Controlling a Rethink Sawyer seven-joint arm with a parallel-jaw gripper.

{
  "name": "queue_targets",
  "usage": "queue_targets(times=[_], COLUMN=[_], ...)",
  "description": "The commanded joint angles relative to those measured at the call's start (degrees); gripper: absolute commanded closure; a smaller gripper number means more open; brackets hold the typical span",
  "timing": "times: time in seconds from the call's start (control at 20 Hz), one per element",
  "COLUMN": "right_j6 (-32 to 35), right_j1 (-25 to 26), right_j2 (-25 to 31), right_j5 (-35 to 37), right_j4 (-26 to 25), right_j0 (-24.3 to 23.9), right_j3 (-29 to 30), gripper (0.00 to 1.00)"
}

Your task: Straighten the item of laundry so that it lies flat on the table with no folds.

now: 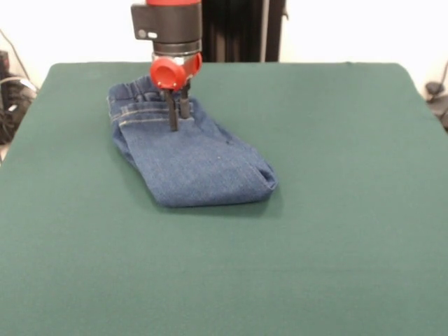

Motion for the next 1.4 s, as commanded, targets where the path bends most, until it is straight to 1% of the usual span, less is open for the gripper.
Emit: queue_targets(times=[0.05, 0.2, 0.45, 0.65, 0.7, 0.85, 1.05, 1.2, 1.25, 1.4], right_j6=[9.54, 9.37, 8.0, 8.58, 8.59, 9.99, 9.76, 8.9, 8.03, 6.85], right_j1=[5.12, 6.32, 6.53, 6.49, 6.58, 6.66, 6.84, 6.92, 6.9, 6.84], right_j2=[-2.4, -3.65, -4.18, -5.05, -5.63, -7.38, -8.15, -7.57, -6.47, -5.46], right_j5=[-6.09, -8.56, -9.87, -10.9, -11.59, -13.06, -13.54, -13.14, -12.48, -11.23], right_j4=[-2.69, -2.92, -1.96, -0.69, -0.48, -0.05, 0.56, 0.7, 0.69, 0.84], right_j0=[3.98, 4.56, 4.3, 4.52, 4.81, 5.93, 6.1, 5.54, 4.84, 4.18], right_j3=[-4.59, -5.64, -5.71, -5.73, -5.91, -6.37, -6.52, -6.28, -5.91, -5.59], gripper=[0.0, 0.0, 0.0, 0.0, 1.0, 1.0, 1.0, 1.0, 1.0, 1.0])
